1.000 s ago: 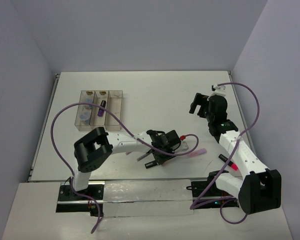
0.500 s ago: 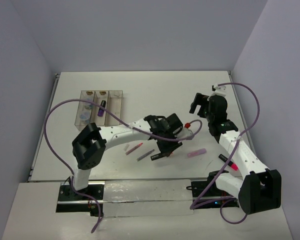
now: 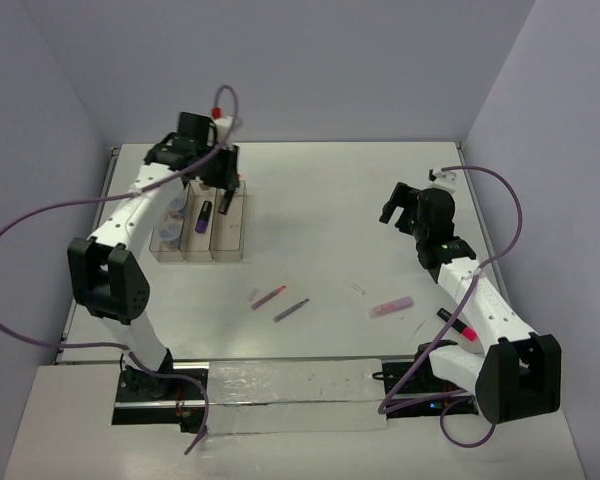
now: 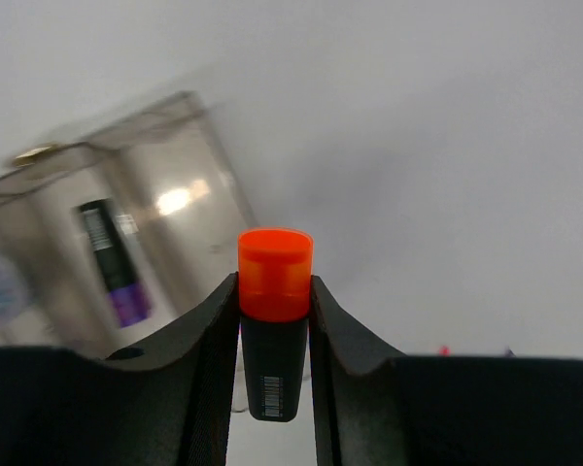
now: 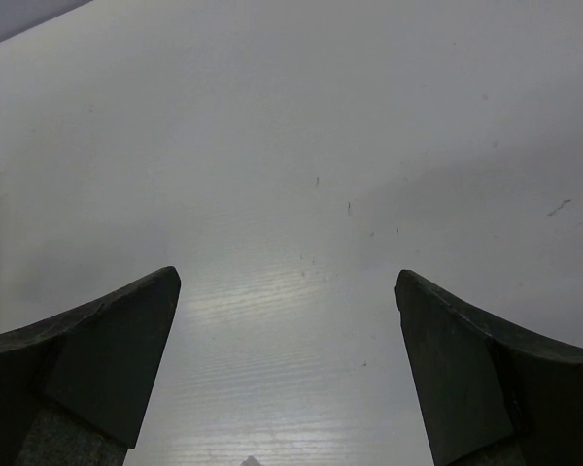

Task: Sort the stationery into containers
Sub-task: Pick up the pen from the center of the board, then place the pen in the storage box.

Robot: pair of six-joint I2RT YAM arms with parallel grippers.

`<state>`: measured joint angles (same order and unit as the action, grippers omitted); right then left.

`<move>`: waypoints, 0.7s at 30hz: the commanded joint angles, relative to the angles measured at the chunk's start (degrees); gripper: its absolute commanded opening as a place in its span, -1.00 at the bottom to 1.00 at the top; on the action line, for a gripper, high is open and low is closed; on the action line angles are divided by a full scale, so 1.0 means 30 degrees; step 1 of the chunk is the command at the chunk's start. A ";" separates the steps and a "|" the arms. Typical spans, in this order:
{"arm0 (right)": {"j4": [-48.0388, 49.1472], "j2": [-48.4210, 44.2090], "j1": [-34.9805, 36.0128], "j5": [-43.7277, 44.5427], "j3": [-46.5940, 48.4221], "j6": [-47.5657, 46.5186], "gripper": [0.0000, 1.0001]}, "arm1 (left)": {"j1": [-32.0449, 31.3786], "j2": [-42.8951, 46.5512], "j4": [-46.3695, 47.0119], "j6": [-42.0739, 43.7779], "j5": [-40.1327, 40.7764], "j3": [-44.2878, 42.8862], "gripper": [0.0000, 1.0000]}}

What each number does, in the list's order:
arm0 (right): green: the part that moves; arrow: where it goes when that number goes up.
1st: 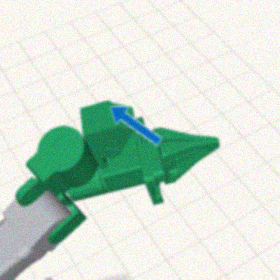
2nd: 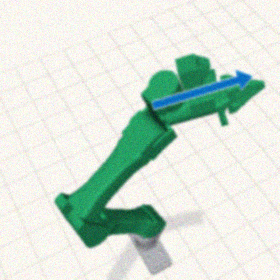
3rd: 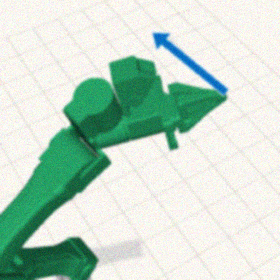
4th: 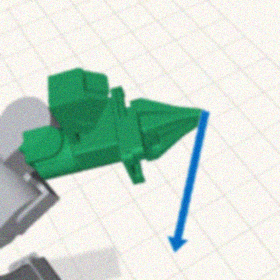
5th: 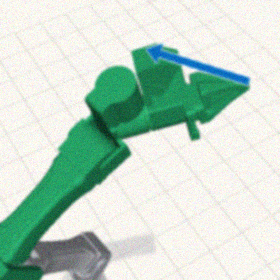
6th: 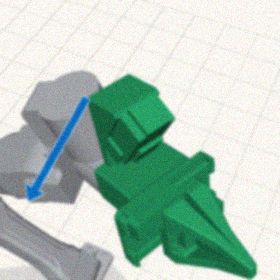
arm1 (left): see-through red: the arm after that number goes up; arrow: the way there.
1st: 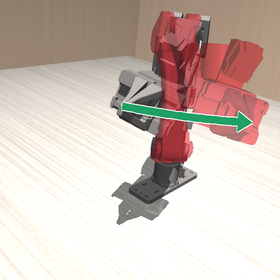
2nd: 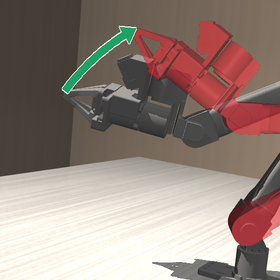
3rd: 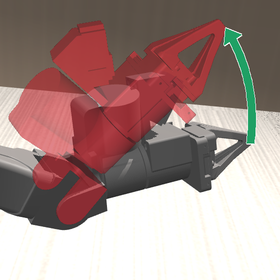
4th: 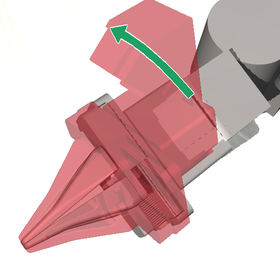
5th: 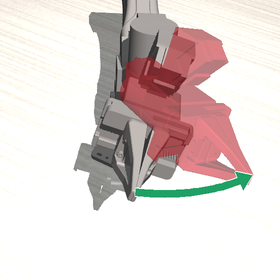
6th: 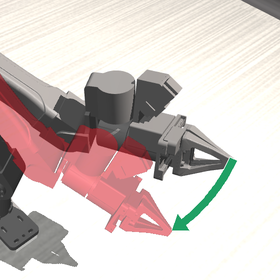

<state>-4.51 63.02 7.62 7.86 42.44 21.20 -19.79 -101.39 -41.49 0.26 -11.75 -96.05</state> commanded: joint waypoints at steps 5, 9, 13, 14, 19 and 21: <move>0.0052 0.0262 -0.0083 -0.0047 0.0767 0.0321 0.98 | 0.3091 -0.1370 0.2452 -0.1102 0.2443 0.0025 -1.00; -0.0397 0.0171 -0.0078 0.0361 0.0782 0.0213 0.98 | 0.3718 -0.2860 0.3484 -0.1465 0.3713 0.0102 -1.00; -0.0802 -0.0067 -0.0078 0.1056 0.0655 0.0527 0.99 | 0.3872 -0.3879 0.3518 -0.1592 0.3821 -0.0108 -1.00; -0.0934 -0.0117 -0.0078 0.1266 0.0621 0.0636 0.99 | 0.3872 -0.4044 0.3492 -0.1597 0.4102 -0.0118 -1.00; -0.2306 -0.0210 -0.0107 0.2882 0.0520 0.3141 1.00 | 0.3964 -0.4101 0.4319 -0.0965 0.5704 0.0990 -0.79; -0.2721 -0.0267 -0.0107 0.3323 0.0297 0.4272 1.00 | 0.3995 -0.4402 0.4062 -0.0997 0.5605 0.1025 -0.70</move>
<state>-9.68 63.50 7.62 12.70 42.44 26.47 -8.14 -114.37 -32.31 -3.12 2.72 -93.06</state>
